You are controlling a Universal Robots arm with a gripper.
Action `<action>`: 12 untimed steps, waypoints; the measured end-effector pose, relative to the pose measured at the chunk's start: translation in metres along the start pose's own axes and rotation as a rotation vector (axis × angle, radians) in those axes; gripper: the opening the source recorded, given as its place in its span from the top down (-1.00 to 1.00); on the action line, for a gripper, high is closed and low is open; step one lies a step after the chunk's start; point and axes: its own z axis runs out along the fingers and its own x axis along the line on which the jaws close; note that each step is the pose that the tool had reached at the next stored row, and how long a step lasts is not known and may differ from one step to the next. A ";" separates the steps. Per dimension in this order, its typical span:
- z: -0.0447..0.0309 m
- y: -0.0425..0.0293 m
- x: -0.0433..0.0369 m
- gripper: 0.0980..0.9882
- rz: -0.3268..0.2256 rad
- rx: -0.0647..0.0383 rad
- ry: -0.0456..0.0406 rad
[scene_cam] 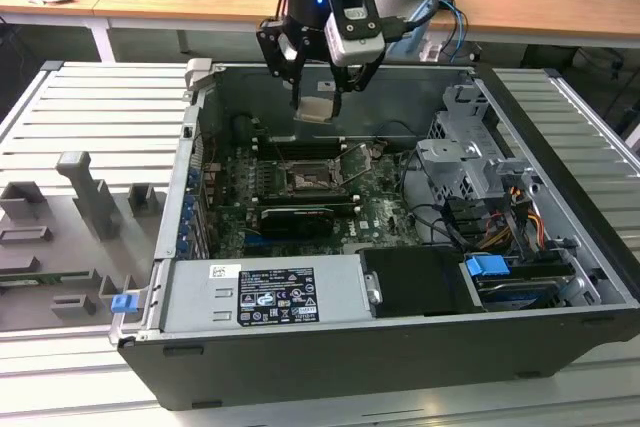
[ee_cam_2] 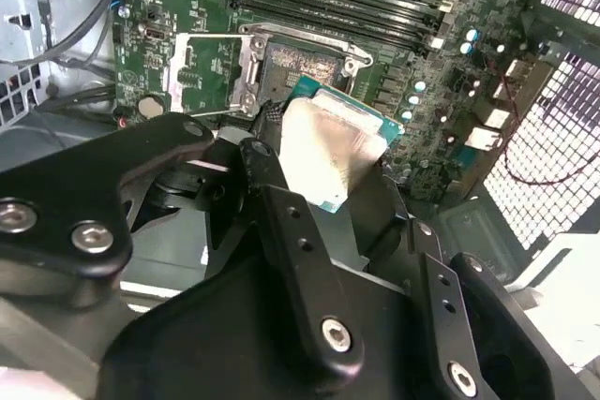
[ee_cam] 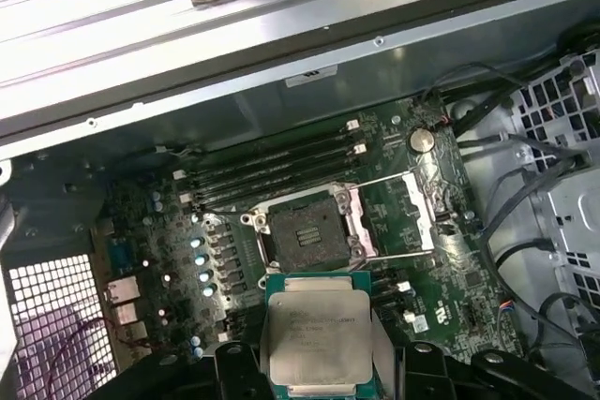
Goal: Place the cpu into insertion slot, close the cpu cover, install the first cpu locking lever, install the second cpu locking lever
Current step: 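Place the cpu into insertion slot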
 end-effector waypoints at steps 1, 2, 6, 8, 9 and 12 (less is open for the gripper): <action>0.0019 -0.0002 0.0000 0.03 0.050 -0.001 -0.0044; 0.0035 -0.0003 -0.0001 0.03 0.098 -0.002 -0.0085; 0.0095 -0.0008 -0.0002 0.03 0.189 -0.004 -0.0165; 0.0127 -0.0011 -0.0002 0.03 0.236 -0.004 -0.0205; 0.0136 -0.0012 -0.0003 0.03 0.259 -0.005 -0.0225; 0.0150 -0.0013 -0.0003 0.03 0.283 -0.005 -0.0246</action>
